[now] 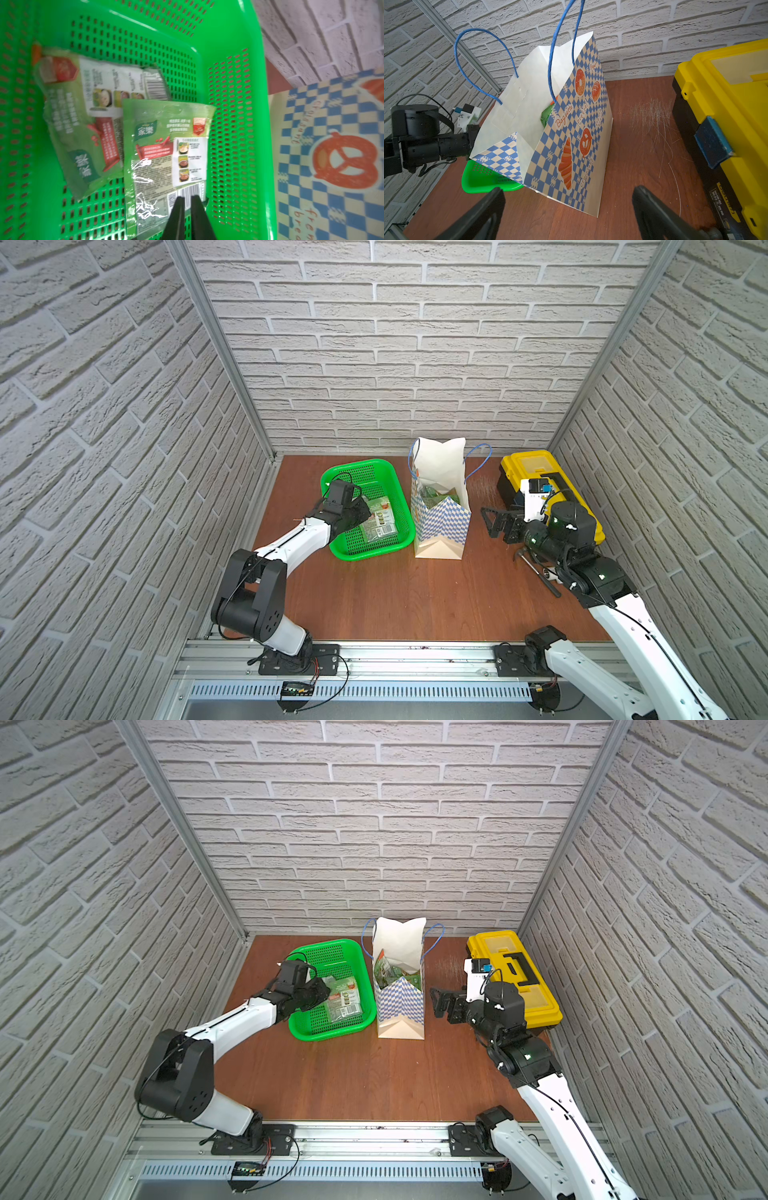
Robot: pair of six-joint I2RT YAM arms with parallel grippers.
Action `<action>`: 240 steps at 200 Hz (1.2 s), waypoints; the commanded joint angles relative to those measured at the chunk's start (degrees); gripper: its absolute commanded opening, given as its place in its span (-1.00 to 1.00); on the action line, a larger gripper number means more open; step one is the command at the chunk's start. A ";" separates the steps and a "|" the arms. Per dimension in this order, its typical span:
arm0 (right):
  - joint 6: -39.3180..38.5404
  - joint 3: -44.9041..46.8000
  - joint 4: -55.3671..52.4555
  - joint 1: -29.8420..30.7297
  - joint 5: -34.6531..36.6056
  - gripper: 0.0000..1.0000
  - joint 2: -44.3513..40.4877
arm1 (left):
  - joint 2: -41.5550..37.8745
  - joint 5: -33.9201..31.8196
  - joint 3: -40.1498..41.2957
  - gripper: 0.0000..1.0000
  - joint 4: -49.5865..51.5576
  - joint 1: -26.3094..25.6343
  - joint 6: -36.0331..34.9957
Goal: Place the condiment packets inside the bag
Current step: Pick up the condiment packet from the storage box.
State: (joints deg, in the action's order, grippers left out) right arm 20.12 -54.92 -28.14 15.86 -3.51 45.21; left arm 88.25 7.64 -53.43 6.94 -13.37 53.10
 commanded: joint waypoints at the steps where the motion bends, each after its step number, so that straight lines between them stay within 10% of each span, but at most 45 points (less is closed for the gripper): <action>1: -0.08 -0.45 1.33 -0.17 -0.72 0.99 0.12 | 3.29 -1.59 -0.98 -0.62 4.99 1.28 -1.84; 65: 0.32 -0.22 1.77 -0.30 -1.77 0.99 0.74 | 10.98 2.86 1.14 0.19 -2.75 1.41 0.42; 240: -0.61 -0.53 0.59 -0.63 -1.42 0.99 -1.08 | 11.82 14.07 8.10 -0.36 -42.24 1.49 15.37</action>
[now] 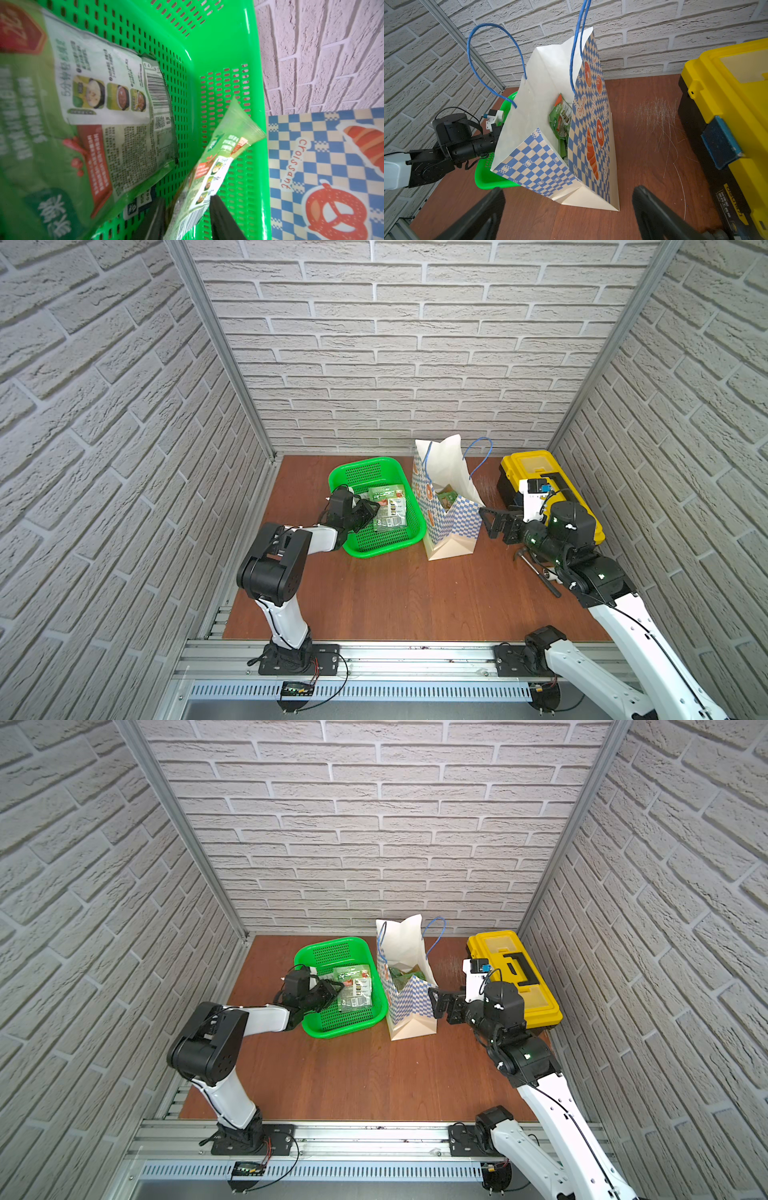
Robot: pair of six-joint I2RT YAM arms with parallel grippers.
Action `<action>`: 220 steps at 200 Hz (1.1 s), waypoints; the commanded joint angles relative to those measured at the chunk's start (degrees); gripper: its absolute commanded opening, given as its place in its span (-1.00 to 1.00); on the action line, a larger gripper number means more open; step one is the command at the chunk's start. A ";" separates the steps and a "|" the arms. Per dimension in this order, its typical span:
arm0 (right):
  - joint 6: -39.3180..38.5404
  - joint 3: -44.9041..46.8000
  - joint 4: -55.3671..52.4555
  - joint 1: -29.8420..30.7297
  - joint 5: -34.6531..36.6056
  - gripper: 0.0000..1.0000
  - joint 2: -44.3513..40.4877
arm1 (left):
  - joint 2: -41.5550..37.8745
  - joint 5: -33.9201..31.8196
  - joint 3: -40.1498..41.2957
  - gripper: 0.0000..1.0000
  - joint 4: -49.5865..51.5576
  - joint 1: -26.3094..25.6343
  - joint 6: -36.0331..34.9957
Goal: Place the condiment packets inside the bag
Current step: Pick up the condiment packet from the storage box.
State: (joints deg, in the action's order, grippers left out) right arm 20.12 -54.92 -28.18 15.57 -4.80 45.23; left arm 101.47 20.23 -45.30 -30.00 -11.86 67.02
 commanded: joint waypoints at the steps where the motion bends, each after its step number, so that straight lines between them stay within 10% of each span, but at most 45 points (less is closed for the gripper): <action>1: -0.65 -0.54 0.61 -0.31 -0.13 0.99 -1.07 | -1.43 1.48 -0.08 -0.37 -5.19 -0.06 1.40; 46: -0.85 -0.54 0.14 -0.45 0.05 0.99 -1.72 | -0.58 0.21 -0.01 -0.54 -2.93 -0.05 0.17; 73: -0.95 -0.54 -0.03 -0.46 -0.02 0.99 -1.98 | -0.49 0.09 -0.12 -1.00 -1.83 -0.03 -0.54; 116: -1.05 -1.22 -0.86 -0.61 0.23 0.99 -2.38 | -4.96 -0.89 -0.08 -1.00 3.43 -0.03 -3.43; 220: 1.65 -3.44 -2.93 -0.72 3.72 0.99 -2.52 | -41.36 -18.98 -10.13 -1.00 38.18 -10.17 -19.19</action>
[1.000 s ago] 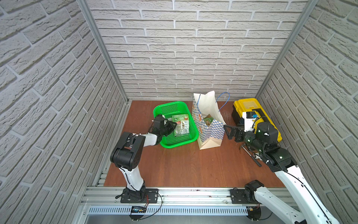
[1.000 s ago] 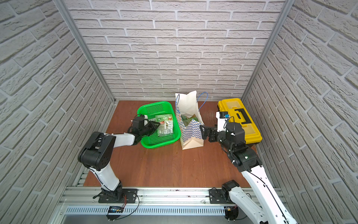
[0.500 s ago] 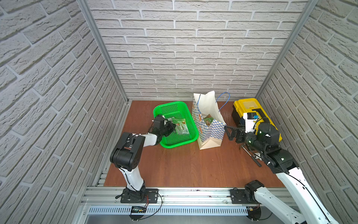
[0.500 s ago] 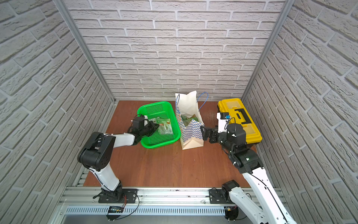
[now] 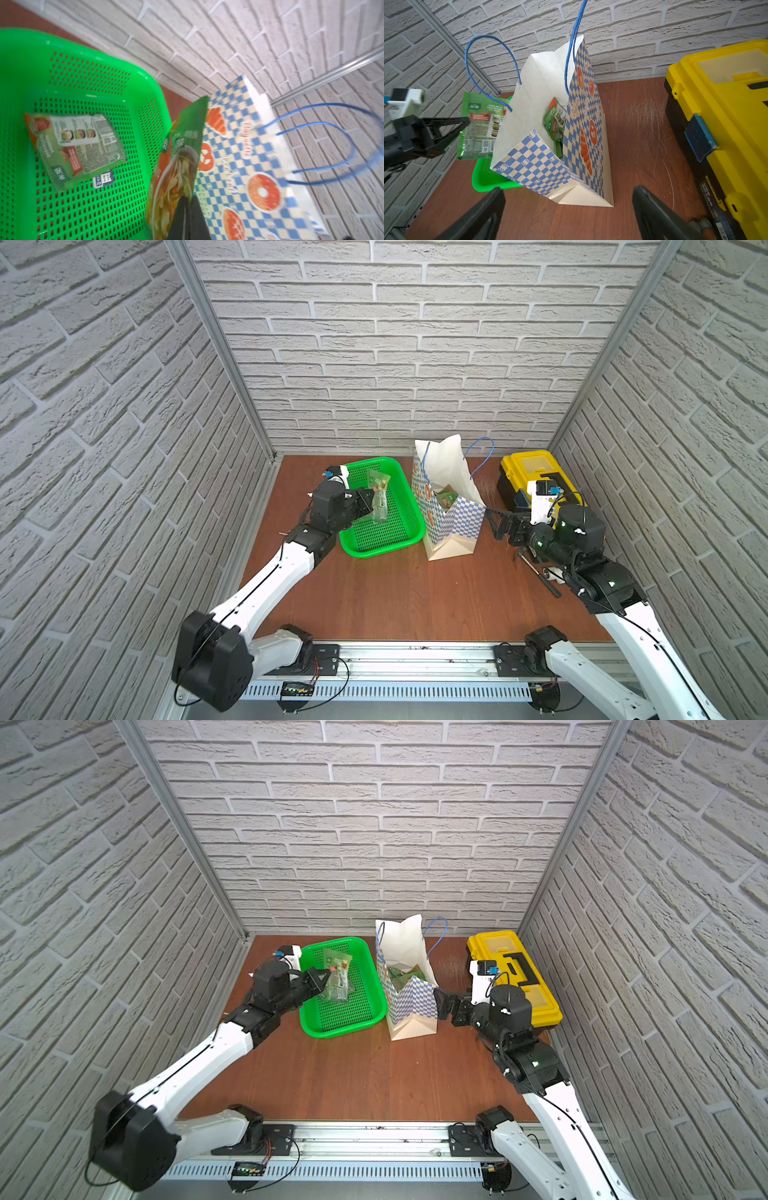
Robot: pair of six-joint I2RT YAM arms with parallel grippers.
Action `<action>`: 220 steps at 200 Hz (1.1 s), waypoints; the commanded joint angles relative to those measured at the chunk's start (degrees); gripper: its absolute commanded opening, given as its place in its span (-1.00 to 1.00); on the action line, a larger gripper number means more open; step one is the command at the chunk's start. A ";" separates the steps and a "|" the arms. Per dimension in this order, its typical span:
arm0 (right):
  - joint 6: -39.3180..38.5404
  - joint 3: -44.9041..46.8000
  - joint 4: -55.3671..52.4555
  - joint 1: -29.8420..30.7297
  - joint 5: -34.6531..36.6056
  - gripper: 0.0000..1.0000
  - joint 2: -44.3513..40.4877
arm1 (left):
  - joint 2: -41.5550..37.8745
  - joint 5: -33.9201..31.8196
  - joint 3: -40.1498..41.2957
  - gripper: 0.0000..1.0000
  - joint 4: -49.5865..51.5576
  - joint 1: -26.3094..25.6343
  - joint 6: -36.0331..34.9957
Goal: Place the condiment packets inside the bag
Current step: Pick up the condiment packet from the storage box, then place the condiment packet in the paper bag.
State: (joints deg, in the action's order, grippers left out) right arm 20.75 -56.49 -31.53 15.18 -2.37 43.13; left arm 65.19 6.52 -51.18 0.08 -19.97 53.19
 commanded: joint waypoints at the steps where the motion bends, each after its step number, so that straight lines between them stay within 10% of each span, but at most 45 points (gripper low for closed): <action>1: 1.03 -1.87 0.42 -0.33 1.31 0.99 -0.42 | -5.25 -5.29 -4.44 -1.00 8.32 -2.16 -5.45; 100: 2.10 -2.27 -1.08 -0.38 2.41 0.99 -2.25 | -9.51 -12.52 -23.28 -1.00 13.33 -22.03 -13.37; 220: 1.59 0.54 -0.64 -0.41 3.07 0.99 -4.39 | 8.01 -10.85 -38.41 -1.00 7.73 -26.88 -14.85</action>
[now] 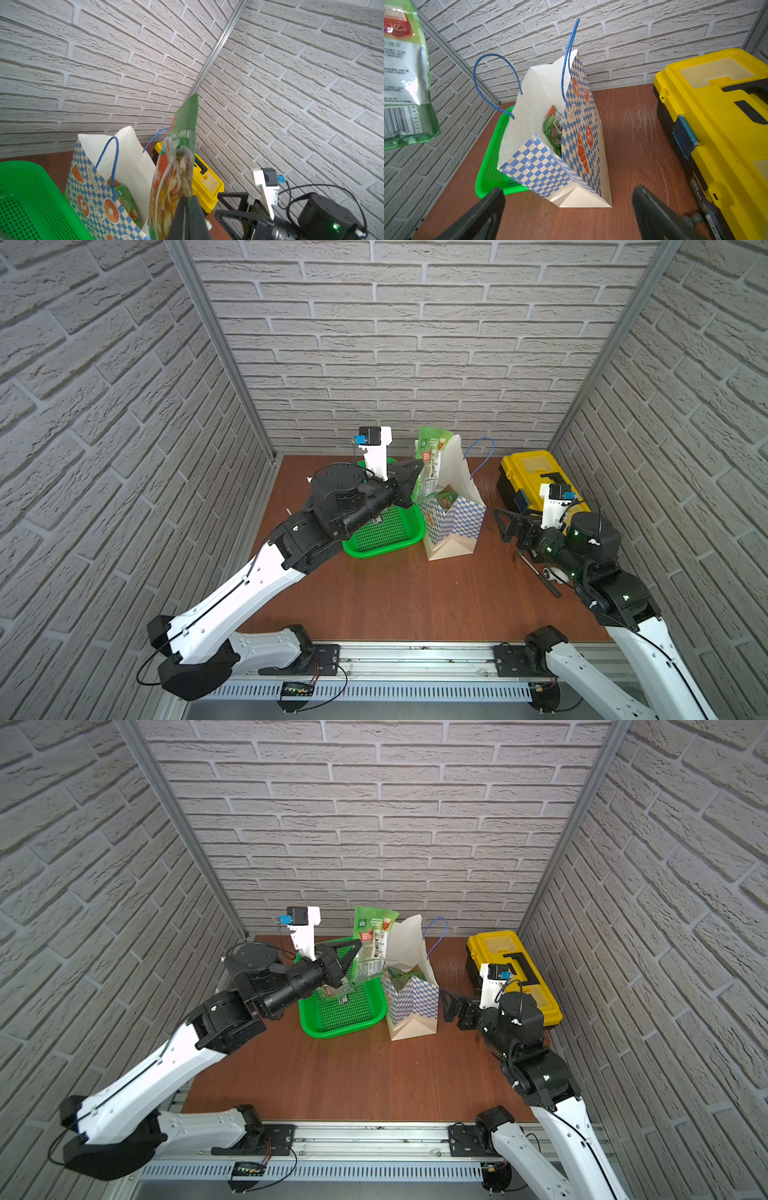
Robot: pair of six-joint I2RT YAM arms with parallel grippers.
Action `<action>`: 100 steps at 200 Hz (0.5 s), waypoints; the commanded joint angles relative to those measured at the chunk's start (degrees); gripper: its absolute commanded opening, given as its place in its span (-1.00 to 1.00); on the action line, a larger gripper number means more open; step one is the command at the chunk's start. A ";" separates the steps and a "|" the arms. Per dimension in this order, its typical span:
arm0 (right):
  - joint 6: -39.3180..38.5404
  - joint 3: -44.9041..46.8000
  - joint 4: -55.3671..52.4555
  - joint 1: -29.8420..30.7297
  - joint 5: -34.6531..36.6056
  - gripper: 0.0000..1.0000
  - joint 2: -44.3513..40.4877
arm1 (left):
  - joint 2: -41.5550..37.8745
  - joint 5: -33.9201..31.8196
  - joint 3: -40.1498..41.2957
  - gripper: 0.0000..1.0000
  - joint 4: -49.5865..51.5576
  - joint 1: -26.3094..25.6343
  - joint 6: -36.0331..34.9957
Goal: Place the condiment packets inside the bag
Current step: Place the condiment packet in the paper bag.
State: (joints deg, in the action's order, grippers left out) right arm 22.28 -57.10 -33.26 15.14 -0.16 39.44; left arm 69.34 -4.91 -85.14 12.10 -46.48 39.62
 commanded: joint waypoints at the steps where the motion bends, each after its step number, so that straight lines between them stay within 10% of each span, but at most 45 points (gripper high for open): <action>1: 0.05 1.18 1.09 -0.37 0.91 0.99 -0.69 | 4.13 0.59 -4.65 -1.00 -4.28 -0.37 -1.29; 100: -0.75 2.68 1.97 -0.51 0.22 0.99 -0.56 | 28.47 -0.93 -22.95 -1.00 7.26 5.23 0.25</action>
State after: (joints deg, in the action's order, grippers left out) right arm 22.06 -54.85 -33.26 15.05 0.19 38.81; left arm 95.11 -6.44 -105.62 18.09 -43.92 37.85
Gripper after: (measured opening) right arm 0.994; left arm 0.064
